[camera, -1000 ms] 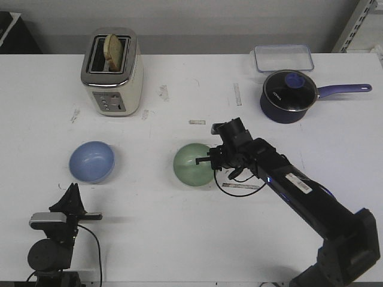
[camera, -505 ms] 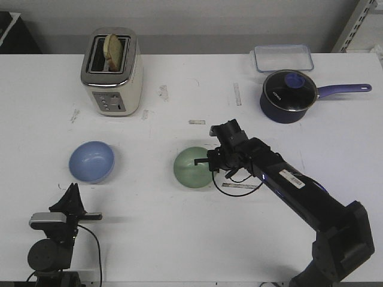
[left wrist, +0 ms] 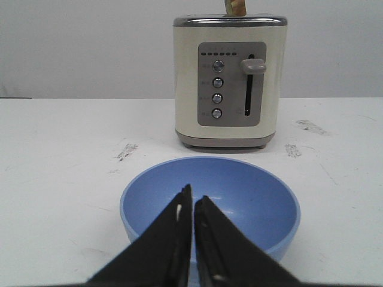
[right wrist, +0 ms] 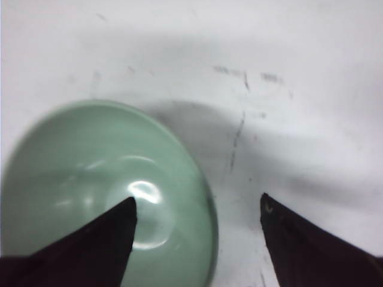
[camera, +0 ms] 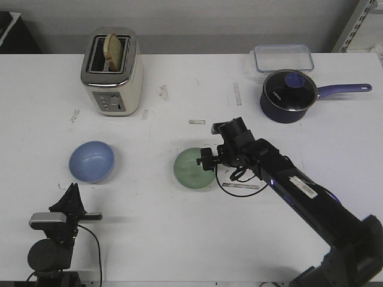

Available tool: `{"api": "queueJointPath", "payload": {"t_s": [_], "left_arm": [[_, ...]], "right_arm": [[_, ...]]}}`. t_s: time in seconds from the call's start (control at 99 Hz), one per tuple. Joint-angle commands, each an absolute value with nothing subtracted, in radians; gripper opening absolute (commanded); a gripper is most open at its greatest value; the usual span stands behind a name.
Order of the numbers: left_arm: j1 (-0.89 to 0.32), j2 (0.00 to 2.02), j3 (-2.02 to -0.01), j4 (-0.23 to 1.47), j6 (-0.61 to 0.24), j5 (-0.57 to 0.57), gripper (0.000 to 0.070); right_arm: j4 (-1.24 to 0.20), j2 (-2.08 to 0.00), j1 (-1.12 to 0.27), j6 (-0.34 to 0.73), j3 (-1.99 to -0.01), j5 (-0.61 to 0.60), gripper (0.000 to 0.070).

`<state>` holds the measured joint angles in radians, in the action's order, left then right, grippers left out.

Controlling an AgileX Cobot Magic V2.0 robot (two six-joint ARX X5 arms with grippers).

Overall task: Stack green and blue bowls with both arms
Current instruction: 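Release the green bowl and retract the right gripper to rest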

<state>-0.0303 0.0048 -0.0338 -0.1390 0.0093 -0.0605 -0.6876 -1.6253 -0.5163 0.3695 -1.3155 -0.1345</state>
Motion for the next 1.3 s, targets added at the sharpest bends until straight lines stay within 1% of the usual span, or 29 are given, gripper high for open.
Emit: {"api": "queueJointPath", "payload": {"t_s": [0.0, 0.071, 0.121, 0.162, 0.182, 0.192, 0.202, 0.232, 0.242, 0.283, 0.333, 0.343, 0.424, 0.586, 0.667, 0.768, 0.98, 1.141, 1.293], "left_arm": [[-0.031, 0.003, -0.012, -0.152, 0.015, -0.06, 0.0003], [-0.031, 0.003, -0.012, -0.152, 0.015, -0.06, 0.0003], [-0.031, 0.003, -0.012, -0.152, 0.015, -0.06, 0.0002], [-0.031, 0.003, -0.012, -0.152, 0.015, -0.06, 0.0003], [-0.031, 0.003, -0.012, -0.152, 0.015, -0.06, 0.0003], [-0.031, 0.003, -0.012, -0.152, 0.015, -0.06, 0.0003], [-0.031, 0.003, -0.012, -0.152, 0.015, -0.06, 0.0003], [-0.031, 0.003, -0.012, -0.152, 0.015, -0.06, 0.0003], [-0.031, 0.003, -0.012, -0.152, 0.015, -0.06, 0.0003], [-0.031, 0.003, -0.012, -0.152, 0.015, -0.06, 0.0002], [-0.031, 0.003, -0.012, -0.152, 0.015, -0.06, 0.0002], [-0.031, 0.003, -0.012, -0.152, 0.015, -0.06, 0.0003], [-0.031, 0.003, -0.012, -0.151, 0.015, -0.06, 0.0003], [-0.031, 0.003, -0.012, -0.152, 0.015, -0.06, 0.0003], [-0.031, 0.003, -0.012, -0.152, 0.015, -0.06, 0.0002], [-0.031, 0.003, -0.012, -0.152, 0.015, -0.06, 0.0003], [-0.031, 0.003, -0.012, -0.152, 0.015, -0.06, 0.0003], [-0.031, 0.003, -0.012, -0.152, 0.015, -0.06, 0.0003], [-0.031, 0.003, -0.012, -0.152, 0.015, -0.06, 0.0002]], "right_arm": [[-0.665, -1.587, -0.52, 0.258, -1.325, -0.105, 0.0455], [-0.627, -1.541, -0.514, 0.194, -1.303, -0.065, 0.0451], [-0.587, -1.504, -0.506, 0.158, -1.276, -0.026, 0.0421], [-0.554, -1.478, -0.499, 0.14, -1.252, 0.008, 0.0358], [-0.532, -1.458, -0.493, 0.127, -1.235, 0.029, 0.0311], [-0.527, -1.454, -0.492, 0.125, -1.231, 0.033, 0.0301], [-0.513, -1.443, -0.488, 0.118, -1.22, 0.044, 0.0272], [-0.492, -1.426, -0.482, 0.107, -1.202, 0.06, 0.0228], [-0.479, -1.417, -0.479, 0.1, -1.192, 0.068, 0.0202], [-0.452, -1.396, -0.469, 0.086, -1.168, 0.086, 0.0157], [-0.417, -1.359, -0.45, 0.066, -1.131, 0.103, 0.0116], [-0.317, -1.257, -0.37, 0.035, -1.012, 0.106, 0.0004], [-0.245, -1.198, -0.325, 0.036, -0.935, 0.105, 0.0004], [-0.054, -1.055, -0.242, 0.041, -0.743, 0.106, 0.0004], [0.025, -0.972, -0.207, 0.07, -0.646, 0.106, 0.0004], [0.081, -0.871, -0.173, 0.103, -0.545, 0.106, 0.0004], [0.081, -0.663, -0.124, 0.11, -0.389, 0.105, 0.0004], [0.078, -0.492, -0.118, 0.108, -0.291, 0.105, 0.0005], [0.001, -0.357, -0.118, 0.108, -0.277, 0.105, 0.0005]]}}
